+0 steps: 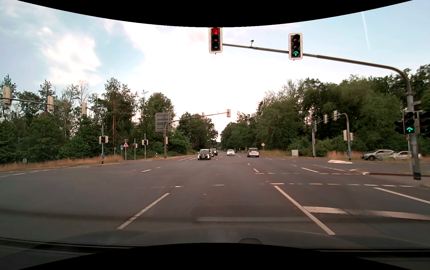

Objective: Follow the waypoints while adhering to traffic rules and regulations

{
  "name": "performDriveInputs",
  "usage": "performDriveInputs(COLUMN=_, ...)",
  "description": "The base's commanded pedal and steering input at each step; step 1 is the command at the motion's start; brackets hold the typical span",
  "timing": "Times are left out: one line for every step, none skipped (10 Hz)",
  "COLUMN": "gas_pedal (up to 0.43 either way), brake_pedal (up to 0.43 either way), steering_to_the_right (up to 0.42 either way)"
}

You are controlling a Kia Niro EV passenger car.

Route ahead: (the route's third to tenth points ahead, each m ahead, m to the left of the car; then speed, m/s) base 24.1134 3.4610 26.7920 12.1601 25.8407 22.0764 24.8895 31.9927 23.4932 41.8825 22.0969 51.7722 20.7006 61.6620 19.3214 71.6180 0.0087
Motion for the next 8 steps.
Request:
performDriveInputs(gas_pedal=0.000, brake_pedal=0.262, steering_to_the_right=-0.017)
performDriveInputs(gas_pedal=0.000, brake_pedal=0.262, steering_to_the_right=-0.016)
performDriveInputs(gas_pedal=0.000, brake_pedal=0.262, steering_to_the_right=-0.016)
performDriveInputs(gas_pedal=0.000, brake_pedal=0.262, steering_to_the_right=-0.016)
performDriveInputs(gas_pedal=0.000, brake_pedal=0.262, steering_to_the_right=-0.016)
performDriveInputs(gas_pedal=0.000, brake_pedal=0.262, steering_to_the_right=-0.016)
performDriveInputs(gas_pedal=0.000, brake_pedal=0.262, steering_to_the_right=-0.017)
performDriveInputs(gas_pedal=0.000, brake_pedal=0.262, steering_to_the_right=-0.016)
